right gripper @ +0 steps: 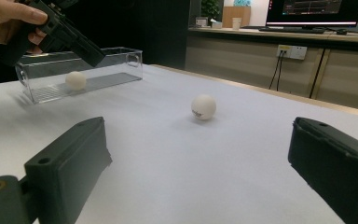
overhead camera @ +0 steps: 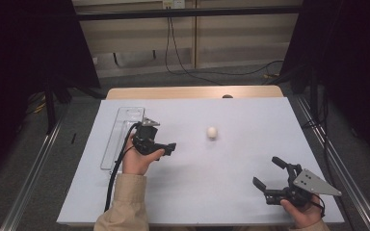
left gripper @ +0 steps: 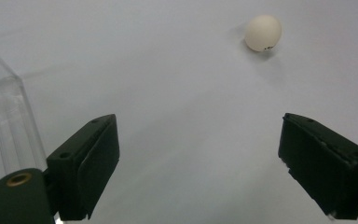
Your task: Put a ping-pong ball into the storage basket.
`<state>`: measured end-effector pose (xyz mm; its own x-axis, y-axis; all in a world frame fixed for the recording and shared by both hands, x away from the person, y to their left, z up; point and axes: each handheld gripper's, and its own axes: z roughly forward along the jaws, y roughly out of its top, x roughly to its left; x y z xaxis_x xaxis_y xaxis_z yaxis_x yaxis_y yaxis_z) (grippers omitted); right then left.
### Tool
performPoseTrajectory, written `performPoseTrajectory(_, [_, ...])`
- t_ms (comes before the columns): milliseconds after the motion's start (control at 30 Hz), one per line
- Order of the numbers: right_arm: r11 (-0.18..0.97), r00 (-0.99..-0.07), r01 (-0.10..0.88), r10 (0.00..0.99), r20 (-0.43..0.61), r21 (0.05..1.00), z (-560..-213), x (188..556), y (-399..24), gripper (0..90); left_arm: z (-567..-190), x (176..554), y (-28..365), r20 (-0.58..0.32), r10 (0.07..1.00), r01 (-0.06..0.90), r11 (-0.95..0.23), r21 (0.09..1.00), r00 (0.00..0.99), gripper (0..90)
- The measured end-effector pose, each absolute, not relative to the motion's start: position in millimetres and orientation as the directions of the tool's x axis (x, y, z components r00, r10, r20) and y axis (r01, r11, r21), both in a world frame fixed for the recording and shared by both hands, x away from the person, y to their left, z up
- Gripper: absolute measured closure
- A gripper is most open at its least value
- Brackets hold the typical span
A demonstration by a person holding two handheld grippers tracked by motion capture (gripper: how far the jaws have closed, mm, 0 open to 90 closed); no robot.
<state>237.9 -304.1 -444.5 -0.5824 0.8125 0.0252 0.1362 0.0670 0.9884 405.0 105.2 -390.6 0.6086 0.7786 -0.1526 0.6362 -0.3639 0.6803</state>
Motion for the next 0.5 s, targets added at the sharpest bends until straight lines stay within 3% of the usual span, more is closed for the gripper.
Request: performPoseTrajectory(500, [0.065, -0.581, 0.142, 0.813, 0.030, 0.988, -444.5, 238.1, -304.3, 4.3, -393.1, 404.5, 95.7, -0.144, 0.770, 0.622, -0.373, 0.688, 0.621, 12.3])
